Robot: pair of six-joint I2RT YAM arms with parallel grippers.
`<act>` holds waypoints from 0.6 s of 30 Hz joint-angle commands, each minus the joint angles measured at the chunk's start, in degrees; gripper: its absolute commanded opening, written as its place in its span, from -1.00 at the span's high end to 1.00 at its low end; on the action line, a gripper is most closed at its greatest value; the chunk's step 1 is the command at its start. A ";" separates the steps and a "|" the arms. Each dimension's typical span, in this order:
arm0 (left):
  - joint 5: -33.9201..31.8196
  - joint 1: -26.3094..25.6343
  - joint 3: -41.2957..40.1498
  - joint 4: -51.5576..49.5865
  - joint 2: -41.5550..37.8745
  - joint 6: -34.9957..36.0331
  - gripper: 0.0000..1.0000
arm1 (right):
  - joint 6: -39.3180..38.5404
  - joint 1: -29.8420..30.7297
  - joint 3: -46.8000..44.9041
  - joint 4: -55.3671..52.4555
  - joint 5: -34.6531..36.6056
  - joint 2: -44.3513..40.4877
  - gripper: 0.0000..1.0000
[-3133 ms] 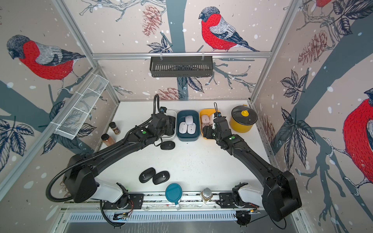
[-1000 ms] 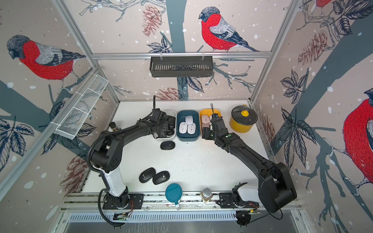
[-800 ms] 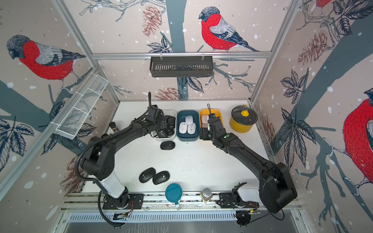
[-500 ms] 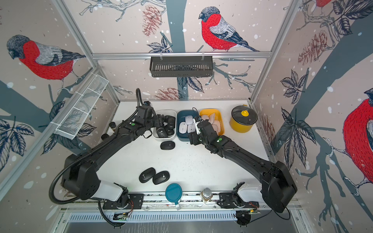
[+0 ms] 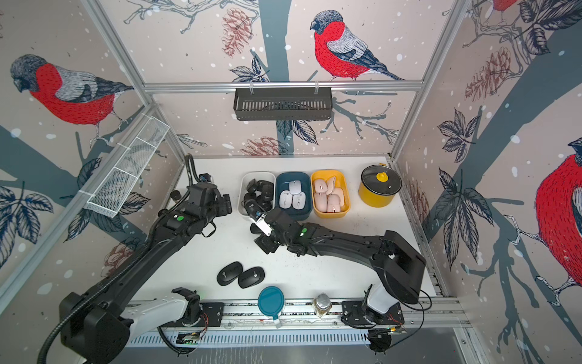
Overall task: Place the mice by color into the storage box
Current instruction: Pick up the mouse from the center of the board.
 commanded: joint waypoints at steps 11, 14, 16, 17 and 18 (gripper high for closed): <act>13.29 10.21 -3.86 1.05 -5.35 1.42 -0.57 | -12.07 8.53 8.44 -1.00 -7.40 12.66 -0.57; 16.02 12.10 -4.21 1.65 -5.50 1.59 -0.57 | -13.84 9.24 9.22 -0.05 -9.66 14.34 -0.58; 17.60 13.18 -4.63 2.25 -5.68 1.74 -0.57 | -15.43 9.40 9.22 1.41 -11.59 15.20 -0.58; 18.31 13.52 -4.91 2.61 -5.85 1.91 -0.57 | -15.95 9.49 9.23 2.05 -12.09 15.45 -0.58; 19.04 13.79 -5.24 3.17 -6.02 2.08 -0.57 | -16.26 9.61 9.35 2.54 -12.62 15.76 -0.58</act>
